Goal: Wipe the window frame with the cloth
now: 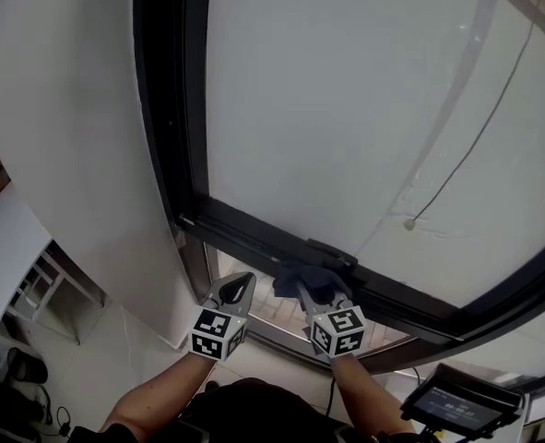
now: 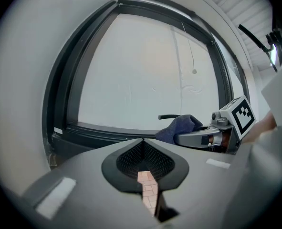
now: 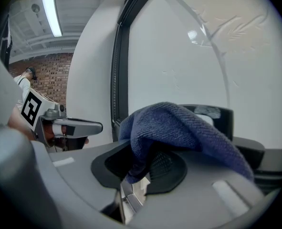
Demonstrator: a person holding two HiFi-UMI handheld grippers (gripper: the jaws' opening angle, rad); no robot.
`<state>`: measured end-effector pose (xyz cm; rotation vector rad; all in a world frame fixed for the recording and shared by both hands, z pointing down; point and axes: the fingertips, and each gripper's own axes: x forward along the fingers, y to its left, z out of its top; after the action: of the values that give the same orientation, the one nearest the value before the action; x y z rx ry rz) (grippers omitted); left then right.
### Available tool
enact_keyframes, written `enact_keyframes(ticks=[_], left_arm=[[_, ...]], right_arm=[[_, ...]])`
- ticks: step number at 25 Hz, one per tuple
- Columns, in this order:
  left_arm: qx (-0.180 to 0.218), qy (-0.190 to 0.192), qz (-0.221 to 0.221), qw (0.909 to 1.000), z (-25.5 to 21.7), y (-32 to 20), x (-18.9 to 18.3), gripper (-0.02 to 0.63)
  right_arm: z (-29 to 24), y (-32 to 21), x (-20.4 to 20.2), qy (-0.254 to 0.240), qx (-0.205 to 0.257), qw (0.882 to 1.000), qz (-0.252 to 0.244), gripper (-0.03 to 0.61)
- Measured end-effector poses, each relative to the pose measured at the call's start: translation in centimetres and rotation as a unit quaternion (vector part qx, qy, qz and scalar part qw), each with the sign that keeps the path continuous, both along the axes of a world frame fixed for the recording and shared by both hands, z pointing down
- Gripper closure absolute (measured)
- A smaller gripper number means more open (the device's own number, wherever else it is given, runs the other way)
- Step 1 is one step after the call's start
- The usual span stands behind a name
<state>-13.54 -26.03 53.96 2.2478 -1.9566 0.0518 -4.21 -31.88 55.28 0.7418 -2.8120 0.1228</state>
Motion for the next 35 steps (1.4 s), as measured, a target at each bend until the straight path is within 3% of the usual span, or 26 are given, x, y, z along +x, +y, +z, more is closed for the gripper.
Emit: enact_keyframes(ticks=[14, 35], left_arm=[[0.001, 0.003, -0.079, 0.9969, 0.4, 4.4, -10.8, 0.620], [-0.015, 0.002, -0.138, 0.9903, 1.7, 8.4, -19.5, 0.620]], right_arm=[[-0.1, 1.4, -11.8, 0.011, 0.000, 0.999, -0.038, 0.511], [0.4, 2.3, -27.5, 0.014, -0.004, 0.996, -0.084, 0.511]])
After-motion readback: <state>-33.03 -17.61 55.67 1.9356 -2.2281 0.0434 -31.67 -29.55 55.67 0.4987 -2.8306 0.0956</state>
